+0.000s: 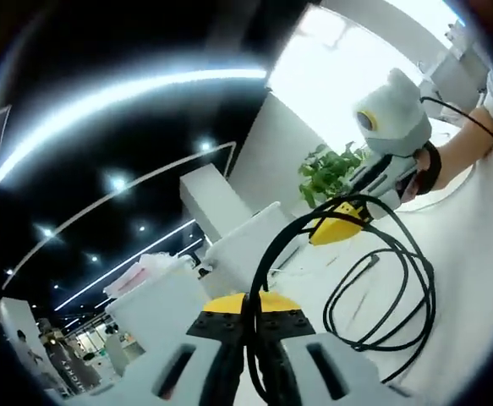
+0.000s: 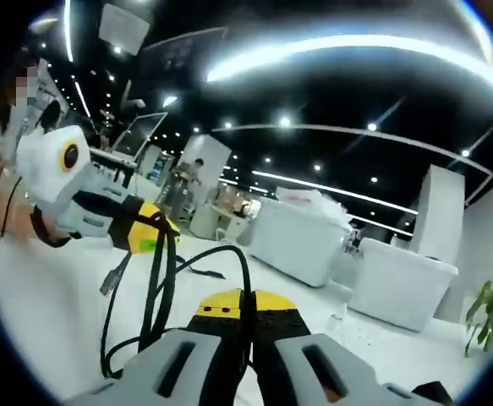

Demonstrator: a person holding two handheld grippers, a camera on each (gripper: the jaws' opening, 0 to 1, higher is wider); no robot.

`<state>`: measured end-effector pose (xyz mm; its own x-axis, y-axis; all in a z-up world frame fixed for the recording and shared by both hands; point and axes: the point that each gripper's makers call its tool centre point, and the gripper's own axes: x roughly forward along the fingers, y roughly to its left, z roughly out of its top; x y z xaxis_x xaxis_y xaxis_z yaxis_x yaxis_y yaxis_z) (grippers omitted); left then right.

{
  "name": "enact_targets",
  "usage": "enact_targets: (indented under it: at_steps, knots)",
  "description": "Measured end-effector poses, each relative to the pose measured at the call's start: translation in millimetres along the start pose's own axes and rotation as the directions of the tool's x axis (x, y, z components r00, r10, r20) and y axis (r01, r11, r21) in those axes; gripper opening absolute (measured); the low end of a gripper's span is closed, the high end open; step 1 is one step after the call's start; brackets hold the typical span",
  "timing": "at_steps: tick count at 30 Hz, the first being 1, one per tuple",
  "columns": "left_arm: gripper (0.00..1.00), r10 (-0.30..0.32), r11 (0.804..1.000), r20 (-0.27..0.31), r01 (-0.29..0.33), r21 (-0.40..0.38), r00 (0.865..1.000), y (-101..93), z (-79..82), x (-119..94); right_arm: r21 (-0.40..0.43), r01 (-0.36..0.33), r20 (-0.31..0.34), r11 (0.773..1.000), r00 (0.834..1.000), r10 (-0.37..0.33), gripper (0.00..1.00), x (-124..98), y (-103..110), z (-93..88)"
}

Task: Coil the Type-C to USB data cable on the desktop and secure it with Velcro straps.

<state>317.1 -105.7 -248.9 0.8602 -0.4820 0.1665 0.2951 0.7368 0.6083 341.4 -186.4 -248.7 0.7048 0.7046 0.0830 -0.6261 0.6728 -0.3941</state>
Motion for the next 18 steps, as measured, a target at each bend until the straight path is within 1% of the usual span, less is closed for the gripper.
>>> enact_targets:
  at_steps: [4,7,11,18]
  knots:
    - [0.04,0.001,1.0,0.001,-0.001,-0.017,1.0,0.4,-1.7,0.8,0.023,-0.033,0.028,0.999,0.999,0.032,0.01,-0.2,8.5,7.5]
    - [0.04,0.006,1.0,0.0,-0.006,-0.024,1.0,1.0,-3.4,1.0,0.022,-0.046,0.049,0.999,0.998,0.044,0.01,-1.7,13.4,12.7]
    - [0.05,0.007,0.998,0.011,-0.006,-0.069,1.0,0.2,-3.4,1.3,0.024,-0.066,0.076,0.998,0.995,0.064,0.01,-3.5,16.8,18.7]
    - [0.08,-0.019,0.989,0.046,0.026,-0.148,0.999,-4.6,1.0,1.2,0.018,-0.048,0.072,0.999,0.996,0.046,0.01,-3.2,12.6,17.7]
